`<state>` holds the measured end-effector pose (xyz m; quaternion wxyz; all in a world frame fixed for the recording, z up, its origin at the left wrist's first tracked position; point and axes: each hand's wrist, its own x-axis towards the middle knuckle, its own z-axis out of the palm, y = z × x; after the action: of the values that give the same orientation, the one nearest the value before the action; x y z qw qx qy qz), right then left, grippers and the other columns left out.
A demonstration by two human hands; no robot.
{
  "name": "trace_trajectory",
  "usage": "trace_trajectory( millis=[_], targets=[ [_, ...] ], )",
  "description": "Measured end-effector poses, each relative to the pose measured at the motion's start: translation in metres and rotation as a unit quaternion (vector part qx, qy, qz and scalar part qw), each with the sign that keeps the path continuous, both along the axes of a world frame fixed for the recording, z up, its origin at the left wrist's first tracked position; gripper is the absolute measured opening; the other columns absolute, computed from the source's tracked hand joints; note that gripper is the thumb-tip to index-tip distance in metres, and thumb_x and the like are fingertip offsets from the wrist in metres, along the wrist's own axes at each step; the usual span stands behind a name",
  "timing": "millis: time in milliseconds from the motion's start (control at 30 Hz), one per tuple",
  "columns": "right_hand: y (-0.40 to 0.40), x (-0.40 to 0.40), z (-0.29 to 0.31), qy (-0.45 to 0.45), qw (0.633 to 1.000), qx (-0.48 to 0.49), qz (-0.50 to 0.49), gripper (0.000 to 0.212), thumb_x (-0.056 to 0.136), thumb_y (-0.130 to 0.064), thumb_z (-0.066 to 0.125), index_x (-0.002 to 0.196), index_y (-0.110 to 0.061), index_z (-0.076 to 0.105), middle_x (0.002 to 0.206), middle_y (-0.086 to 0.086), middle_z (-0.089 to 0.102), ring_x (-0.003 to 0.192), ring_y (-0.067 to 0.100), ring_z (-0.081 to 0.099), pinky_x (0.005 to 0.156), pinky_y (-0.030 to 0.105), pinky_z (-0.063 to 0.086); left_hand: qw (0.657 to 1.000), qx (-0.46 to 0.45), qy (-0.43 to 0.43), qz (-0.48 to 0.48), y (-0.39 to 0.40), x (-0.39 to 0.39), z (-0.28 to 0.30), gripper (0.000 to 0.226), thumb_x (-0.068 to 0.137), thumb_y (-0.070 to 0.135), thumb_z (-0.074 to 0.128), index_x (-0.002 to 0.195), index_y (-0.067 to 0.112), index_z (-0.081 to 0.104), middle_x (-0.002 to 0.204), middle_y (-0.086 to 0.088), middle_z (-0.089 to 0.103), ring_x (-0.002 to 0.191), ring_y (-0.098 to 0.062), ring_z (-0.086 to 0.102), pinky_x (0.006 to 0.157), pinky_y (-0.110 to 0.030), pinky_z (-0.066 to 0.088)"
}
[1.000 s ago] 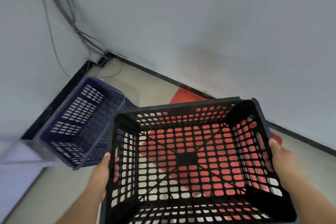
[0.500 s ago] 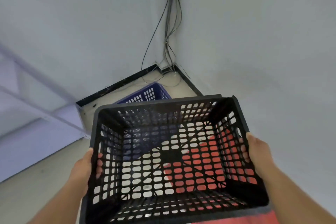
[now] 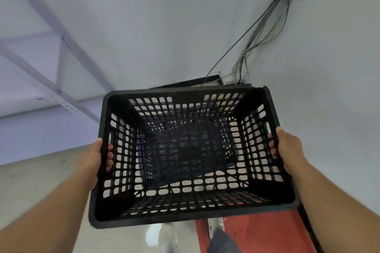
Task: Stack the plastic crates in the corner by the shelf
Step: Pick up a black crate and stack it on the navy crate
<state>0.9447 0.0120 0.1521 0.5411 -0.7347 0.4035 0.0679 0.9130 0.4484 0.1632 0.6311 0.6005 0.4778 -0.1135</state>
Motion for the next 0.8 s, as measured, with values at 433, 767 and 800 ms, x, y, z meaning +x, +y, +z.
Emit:
trace_trajectory(
  millis=[433, 767, 800],
  targets=[
    [0.025, 0.158, -0.063, 0.036, 0.993, 0.018, 0.113, 0.038, 0.096, -0.039, 0.038, 0.081, -0.013, 0.061, 0.059, 0.001, 0.051, 0.044, 0.015, 0.041, 0.043, 0.025, 0.034, 0.993, 0.028, 0.002, 0.111, 0.011, 0.059, -0.07, 0.039, 0.097, 0.043, 0.034, 0.082, 0.012, 0.054, 0.067, -0.003, 0.046, 0.054, -0.014, 0.04, 0.054, -0.025, 0.034],
    [0.021, 0.178, -0.102, 0.063, 0.992, -0.001, 0.114, 0.038, 0.096, -0.039, 0.037, 0.087, -0.012, 0.063, 0.064, 0.003, 0.053, 0.049, 0.017, 0.043, 0.047, 0.029, 0.036, 0.995, 0.053, 0.012, 0.088, 0.009, 0.084, -0.117, 0.042, 0.096, 0.045, 0.034, 0.08, 0.012, 0.055, 0.066, -0.004, 0.048, 0.048, -0.013, 0.042, 0.049, -0.023, 0.036],
    [0.021, 0.179, -0.102, 0.071, 0.991, 0.001, 0.115, 0.038, 0.096, -0.04, 0.037, 0.087, -0.012, 0.062, 0.064, 0.003, 0.052, 0.049, 0.017, 0.043, 0.047, 0.029, 0.036, 0.995, 0.053, 0.015, 0.082, 0.009, 0.083, -0.116, 0.043, 0.097, 0.045, 0.033, 0.08, 0.012, 0.055, 0.067, -0.004, 0.048, 0.05, -0.014, 0.041, 0.05, -0.025, 0.035]
  ],
)
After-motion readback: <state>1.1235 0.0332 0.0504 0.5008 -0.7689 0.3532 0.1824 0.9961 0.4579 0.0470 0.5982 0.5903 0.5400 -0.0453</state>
